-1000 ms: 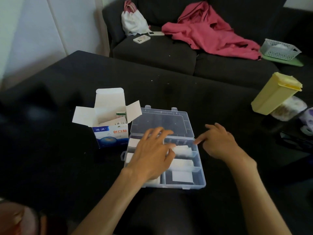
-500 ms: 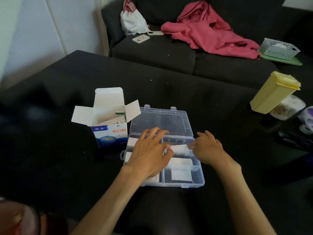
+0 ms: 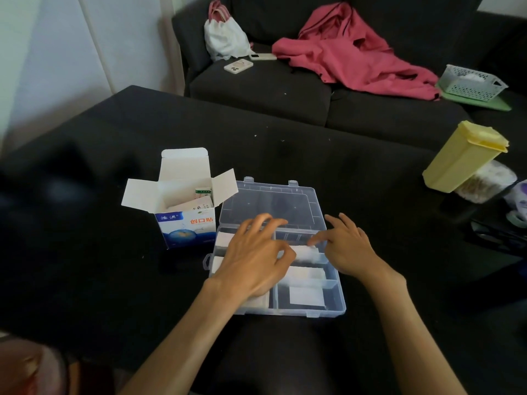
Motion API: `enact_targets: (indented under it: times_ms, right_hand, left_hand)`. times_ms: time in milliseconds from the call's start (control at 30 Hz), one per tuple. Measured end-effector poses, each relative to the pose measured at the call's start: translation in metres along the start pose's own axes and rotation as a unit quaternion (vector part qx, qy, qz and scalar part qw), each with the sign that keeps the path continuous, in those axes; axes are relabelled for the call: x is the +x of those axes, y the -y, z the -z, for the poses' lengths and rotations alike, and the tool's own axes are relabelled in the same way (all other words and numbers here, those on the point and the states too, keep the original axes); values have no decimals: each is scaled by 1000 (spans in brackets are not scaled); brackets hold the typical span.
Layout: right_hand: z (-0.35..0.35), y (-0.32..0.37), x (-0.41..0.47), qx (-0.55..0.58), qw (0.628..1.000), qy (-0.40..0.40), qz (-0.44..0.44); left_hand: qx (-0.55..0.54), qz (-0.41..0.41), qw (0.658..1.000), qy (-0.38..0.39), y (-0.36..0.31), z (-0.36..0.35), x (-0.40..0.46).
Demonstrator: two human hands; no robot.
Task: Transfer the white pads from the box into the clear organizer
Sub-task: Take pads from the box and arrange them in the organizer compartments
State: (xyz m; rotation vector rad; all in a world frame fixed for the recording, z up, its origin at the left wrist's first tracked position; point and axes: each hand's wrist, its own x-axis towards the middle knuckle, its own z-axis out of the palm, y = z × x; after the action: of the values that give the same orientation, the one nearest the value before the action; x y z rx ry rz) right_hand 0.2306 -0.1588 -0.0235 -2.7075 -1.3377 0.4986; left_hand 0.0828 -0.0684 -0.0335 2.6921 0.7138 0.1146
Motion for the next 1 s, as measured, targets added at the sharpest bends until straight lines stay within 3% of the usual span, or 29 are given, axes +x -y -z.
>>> enact_targets:
  times_ms: [200, 300, 433, 533, 600, 700, 800, 1000]
  right_hand:
    - [-2, -1, 3, 4, 1000, 13, -14]
    - [-1, -4, 3, 16, 1000, 11, -3]
    - [24, 0, -12, 86, 996, -15, 14]
    - [51, 22, -22, 91, 990, -75, 71]
    - [67, 51, -28, 128, 979, -99, 125]
    - [80, 93, -28, 156, 964, -107, 187]
    - [84, 131, -17, 136, 956, -109, 237]
    - [64, 177, 23, 46, 959, -46, 274]
  left_hand:
    - [11, 3, 1000, 19, 1, -3, 1]
    - [4, -11, 1000, -18, 0, 4, -1]
    - [-74, -22, 979, -187, 7, 39, -13]
    - [-110, 22, 901, -418, 25, 70, -32]
    - [-78, 103, 871, -475, 47, 83, -44]
    - [-26, 222, 893, -390, 79, 88, -50]
    - [-44, 266, 921, -282, 98, 87, -57]
    - [-180, 325, 903, -215, 110, 86, -62]
